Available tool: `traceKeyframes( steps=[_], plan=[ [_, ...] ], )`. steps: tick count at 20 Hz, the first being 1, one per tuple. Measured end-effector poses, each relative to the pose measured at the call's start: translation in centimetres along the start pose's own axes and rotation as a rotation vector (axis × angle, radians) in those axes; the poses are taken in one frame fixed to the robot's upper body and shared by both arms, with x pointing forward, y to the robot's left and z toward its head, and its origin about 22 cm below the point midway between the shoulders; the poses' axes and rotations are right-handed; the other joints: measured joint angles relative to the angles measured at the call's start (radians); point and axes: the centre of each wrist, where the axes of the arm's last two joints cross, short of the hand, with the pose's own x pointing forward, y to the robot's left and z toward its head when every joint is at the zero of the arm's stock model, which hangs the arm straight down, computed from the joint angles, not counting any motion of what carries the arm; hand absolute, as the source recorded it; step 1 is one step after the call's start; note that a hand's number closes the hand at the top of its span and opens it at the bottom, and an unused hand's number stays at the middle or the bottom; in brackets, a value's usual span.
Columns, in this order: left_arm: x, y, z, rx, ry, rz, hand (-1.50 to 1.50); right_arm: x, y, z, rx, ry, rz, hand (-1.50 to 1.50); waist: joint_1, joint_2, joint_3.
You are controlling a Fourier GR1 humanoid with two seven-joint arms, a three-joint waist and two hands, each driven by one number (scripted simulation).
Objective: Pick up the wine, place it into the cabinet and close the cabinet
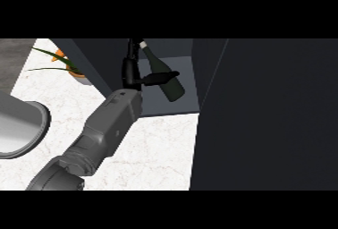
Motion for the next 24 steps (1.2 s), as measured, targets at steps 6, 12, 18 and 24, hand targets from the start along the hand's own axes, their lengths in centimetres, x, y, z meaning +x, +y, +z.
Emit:
traceKeyframes(
  steps=[6, 12, 18, 24],
  plan=[
    [-0.19, 0.02, 0.20, -0.028, -0.023, 0.029, -1.50, 0.04, 0.22, -0.01, 0.006, -0.001, -0.008, -1.50, 0.001, -0.001, 0.000],
    [-0.42, 0.08, 0.42, -0.086, -0.046, 0.055, -1.50, 0.09, 0.08, -0.09, 0.010, 0.003, -0.006, -1.50, 0.003, -0.002, 0.000],
    [-0.56, 0.11, 0.55, -0.119, -0.037, 0.074, -1.50, 0.13, 0.48, -0.15, 0.016, 0.011, -0.015, -1.50, 0.004, -0.004, -0.002],
    [-0.58, 0.14, 0.57, -0.128, -0.045, 0.136, -1.50, -0.01, 0.21, -0.24, 0.018, 0.022, -0.015, -1.50, 0.001, -0.007, -0.002]
  ],
)
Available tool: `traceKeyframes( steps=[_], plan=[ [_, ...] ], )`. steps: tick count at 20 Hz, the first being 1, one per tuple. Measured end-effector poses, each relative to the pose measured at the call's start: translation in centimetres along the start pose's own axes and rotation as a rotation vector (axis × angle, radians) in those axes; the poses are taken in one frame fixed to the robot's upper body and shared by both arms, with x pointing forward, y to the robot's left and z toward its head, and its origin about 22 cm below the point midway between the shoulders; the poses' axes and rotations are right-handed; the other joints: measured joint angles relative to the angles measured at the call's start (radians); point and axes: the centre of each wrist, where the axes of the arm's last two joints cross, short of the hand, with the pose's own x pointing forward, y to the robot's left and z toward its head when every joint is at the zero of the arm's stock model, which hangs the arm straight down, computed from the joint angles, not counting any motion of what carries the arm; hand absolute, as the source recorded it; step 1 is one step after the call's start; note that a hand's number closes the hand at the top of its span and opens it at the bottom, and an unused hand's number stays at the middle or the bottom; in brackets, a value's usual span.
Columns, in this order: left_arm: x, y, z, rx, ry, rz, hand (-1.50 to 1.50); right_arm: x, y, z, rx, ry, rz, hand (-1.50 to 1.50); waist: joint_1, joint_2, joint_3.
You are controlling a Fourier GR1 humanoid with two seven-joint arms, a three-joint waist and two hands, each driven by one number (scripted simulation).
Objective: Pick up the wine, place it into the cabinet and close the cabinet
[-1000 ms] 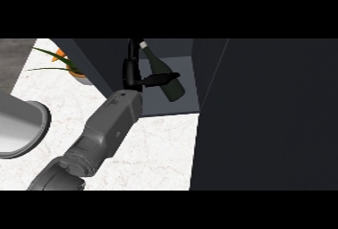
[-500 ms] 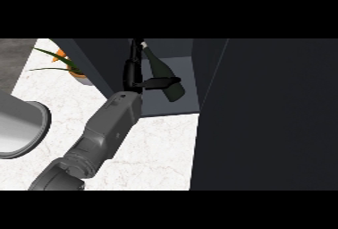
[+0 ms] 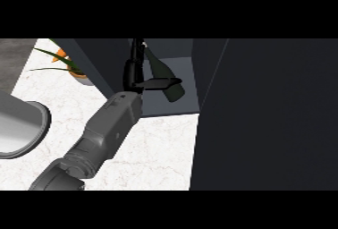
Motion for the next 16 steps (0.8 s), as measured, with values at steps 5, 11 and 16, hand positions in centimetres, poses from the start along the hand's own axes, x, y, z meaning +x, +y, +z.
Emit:
traceKeyframes(
  steps=[5, 11, 16],
  plan=[
    [-0.2, 0.1, 0.2, 0.005, -0.008, 0.040, -1.50, 0.2, 0.3, 0.2, 0.001, 0.004, -0.014, -1.50, -0.003, -0.007, 0.000],
    [-0.4, 0.2, 0.7, -0.009, -0.005, 0.071, -1.50, 0.3, 0.4, 0.0, -0.008, 0.005, -0.013, -1.50, 0.000, -0.013, 0.000],
    [-1.3, 0.4, 2.3, -0.014, 0.017, 0.091, -1.50, 0.5, 0.3, 0.0, -0.020, 0.003, -0.004, -1.50, 0.016, -0.019, 0.000]
  ],
)
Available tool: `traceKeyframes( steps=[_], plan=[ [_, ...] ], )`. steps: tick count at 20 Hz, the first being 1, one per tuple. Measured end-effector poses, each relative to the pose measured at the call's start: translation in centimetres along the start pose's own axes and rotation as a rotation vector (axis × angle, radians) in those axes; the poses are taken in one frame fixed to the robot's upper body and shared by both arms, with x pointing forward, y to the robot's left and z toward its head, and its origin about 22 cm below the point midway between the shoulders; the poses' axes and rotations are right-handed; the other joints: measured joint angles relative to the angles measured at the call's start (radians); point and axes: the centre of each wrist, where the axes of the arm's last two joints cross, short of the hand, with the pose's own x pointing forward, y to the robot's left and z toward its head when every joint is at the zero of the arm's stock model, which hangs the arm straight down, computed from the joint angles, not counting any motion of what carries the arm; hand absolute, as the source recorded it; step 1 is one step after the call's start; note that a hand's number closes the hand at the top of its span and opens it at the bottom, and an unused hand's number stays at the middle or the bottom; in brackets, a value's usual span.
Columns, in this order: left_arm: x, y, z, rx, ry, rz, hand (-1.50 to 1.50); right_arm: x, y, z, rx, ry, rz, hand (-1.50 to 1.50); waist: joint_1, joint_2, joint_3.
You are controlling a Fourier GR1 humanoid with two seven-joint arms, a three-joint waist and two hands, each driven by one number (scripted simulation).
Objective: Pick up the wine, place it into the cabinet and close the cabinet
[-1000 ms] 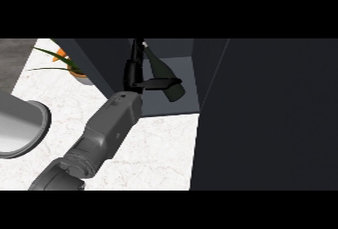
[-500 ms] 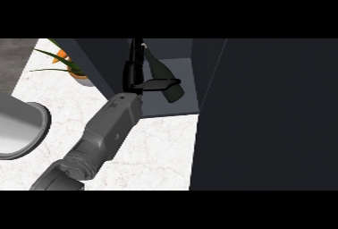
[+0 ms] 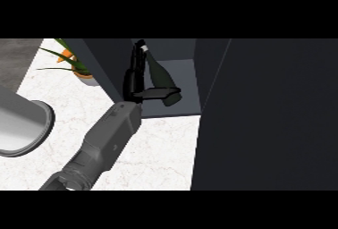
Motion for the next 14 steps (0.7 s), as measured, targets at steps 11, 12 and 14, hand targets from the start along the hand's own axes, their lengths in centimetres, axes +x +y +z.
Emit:
traceKeyframes(
  steps=[11, 12, 14],
  plan=[
    [0.1, -3.7, 7.4, -0.021, 0.013, 0.003, -1.50, -0.2, -0.6, 0.4, -0.049, 0.011, 0.025, -1.50, 0.049, -0.006, 0.001],
    [0.4, -4.2, 8.3, -0.023, 0.008, 0.006, -1.50, -0.2, -0.6, 0.5, -0.053, 0.014, 0.022, -1.50, 0.052, -0.006, 0.001],
    [1.2, -5.3, 9.7, -0.032, 0.007, 0.017, -1.50, -0.3, -0.6, 0.6, -0.058, 0.009, 0.021, -1.50, 0.056, -0.006, 0.001]
  ],
)
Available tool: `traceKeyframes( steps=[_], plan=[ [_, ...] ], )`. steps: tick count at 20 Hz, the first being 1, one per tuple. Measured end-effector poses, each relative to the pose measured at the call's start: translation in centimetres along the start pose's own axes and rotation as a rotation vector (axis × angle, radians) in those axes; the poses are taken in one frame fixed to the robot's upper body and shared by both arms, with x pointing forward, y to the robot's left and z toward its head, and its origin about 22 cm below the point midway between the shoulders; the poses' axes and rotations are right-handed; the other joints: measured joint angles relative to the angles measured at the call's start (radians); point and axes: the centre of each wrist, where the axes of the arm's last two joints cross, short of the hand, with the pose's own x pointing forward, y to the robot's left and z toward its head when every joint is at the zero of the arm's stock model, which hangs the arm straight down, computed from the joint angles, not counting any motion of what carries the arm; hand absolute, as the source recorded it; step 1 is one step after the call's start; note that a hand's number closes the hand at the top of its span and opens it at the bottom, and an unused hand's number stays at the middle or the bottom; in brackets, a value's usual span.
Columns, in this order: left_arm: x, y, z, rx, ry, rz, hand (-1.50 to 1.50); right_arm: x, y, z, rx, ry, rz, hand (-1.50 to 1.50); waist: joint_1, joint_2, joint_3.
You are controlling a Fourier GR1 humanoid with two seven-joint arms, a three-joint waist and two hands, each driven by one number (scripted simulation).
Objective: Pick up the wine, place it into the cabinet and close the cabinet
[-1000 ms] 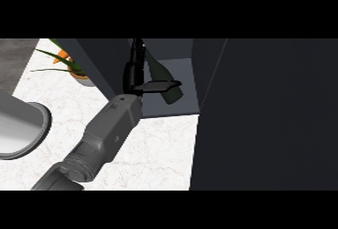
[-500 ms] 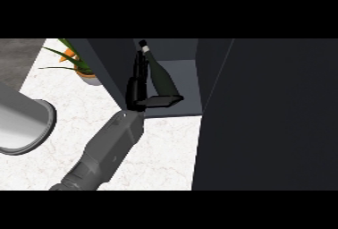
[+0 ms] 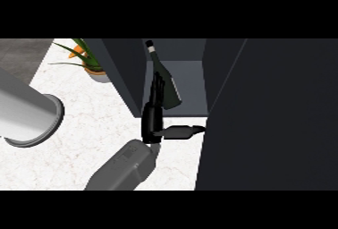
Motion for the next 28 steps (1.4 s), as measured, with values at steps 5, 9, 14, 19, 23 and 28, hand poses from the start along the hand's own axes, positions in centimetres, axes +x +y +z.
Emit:
traceKeyframes(
  steps=[5, 9, 14, 19, 23, 28],
  plan=[
    [1.9, -0.5, 3.0, -0.009, -0.014, 0.046, -1.50, 0.0, -0.1, 0.1, -0.014, 0.007, 0.004, -1.50, 0.009, 0.000, 0.000],
    [4.1, -0.4, 5.0, 0.008, -0.020, 0.062, -1.50, 0.0, -0.1, 0.2, -0.013, 0.004, 0.005, -1.50, 0.011, 0.001, 0.000],
    [6.7, 1.0, 7.7, 0.028, -0.020, 0.058, -1.50, 0.0, -0.4, 0.4, -0.018, 0.019, 0.020, -1.50, 0.011, 0.001, 0.000],
    [8.5, 2.5, 9.9, 0.030, -0.032, 0.091, -1.50, -0.2, -0.7, 0.4, 0.002, 0.024, 0.034, -1.50, 0.010, 0.002, 0.000],
    [10.0, 4.4, 11.2, -0.005, -0.034, 0.089, -1.50, -0.2, -0.5, 0.5, 0.034, 0.053, 0.024, 1.50, 0.010, 0.002, 0.000],
    [12.0, 6.7, 12.4, -0.063, -0.032, 0.105, -1.50, -0.6, -0.2, 0.8, 0.107, 0.090, 0.035, 1.50, 0.010, 0.002, 0.000]
  ],
)
